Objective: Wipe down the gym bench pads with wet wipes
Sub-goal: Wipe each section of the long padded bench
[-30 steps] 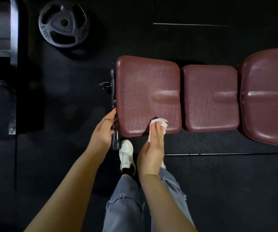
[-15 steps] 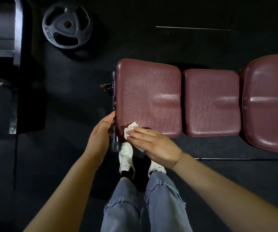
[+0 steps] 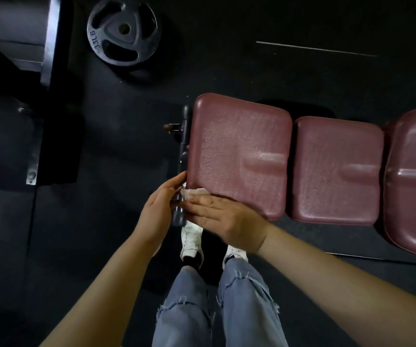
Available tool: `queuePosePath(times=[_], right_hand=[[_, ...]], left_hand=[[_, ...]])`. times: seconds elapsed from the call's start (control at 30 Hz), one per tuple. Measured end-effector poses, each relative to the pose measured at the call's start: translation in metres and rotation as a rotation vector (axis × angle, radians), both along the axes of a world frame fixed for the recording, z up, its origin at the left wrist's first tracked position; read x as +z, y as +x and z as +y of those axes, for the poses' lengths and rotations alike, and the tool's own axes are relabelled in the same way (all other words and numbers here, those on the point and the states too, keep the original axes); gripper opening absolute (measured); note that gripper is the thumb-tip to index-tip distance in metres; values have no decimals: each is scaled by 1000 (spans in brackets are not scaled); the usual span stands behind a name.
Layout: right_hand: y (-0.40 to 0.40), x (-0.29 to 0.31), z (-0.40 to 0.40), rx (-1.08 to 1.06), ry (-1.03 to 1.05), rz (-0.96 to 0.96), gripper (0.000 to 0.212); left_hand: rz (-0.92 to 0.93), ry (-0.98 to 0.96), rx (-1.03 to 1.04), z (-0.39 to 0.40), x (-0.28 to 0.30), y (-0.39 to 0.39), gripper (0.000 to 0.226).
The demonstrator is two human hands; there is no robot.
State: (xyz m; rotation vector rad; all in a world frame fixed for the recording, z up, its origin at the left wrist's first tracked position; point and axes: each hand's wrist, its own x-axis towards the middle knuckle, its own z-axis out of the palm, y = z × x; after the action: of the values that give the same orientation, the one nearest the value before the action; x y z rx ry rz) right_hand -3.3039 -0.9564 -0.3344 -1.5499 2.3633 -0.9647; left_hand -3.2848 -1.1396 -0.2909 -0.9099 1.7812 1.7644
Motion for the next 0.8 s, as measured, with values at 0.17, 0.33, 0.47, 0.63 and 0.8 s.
queuePosePath(times=[0.17,0.33,0.47,0.63,0.8], right_hand=[[-98,2,11,3,120,-10,43],[-184,0,-14,-600,193,-63,49],[-113,8,-15,-548,33,-153,45],[-2,17,21,-13,53,-76,33],[-102,2,14,-231,151,42,40]], left_hand=[[1,10,13,-2,-5,0,43],[11,25,28,1,-8,3,45],[-2,59,91,4,-7,1,47],[-13,70,102,2,-5,-3,42],[-31,29,72,-2,-11,-5,42]])
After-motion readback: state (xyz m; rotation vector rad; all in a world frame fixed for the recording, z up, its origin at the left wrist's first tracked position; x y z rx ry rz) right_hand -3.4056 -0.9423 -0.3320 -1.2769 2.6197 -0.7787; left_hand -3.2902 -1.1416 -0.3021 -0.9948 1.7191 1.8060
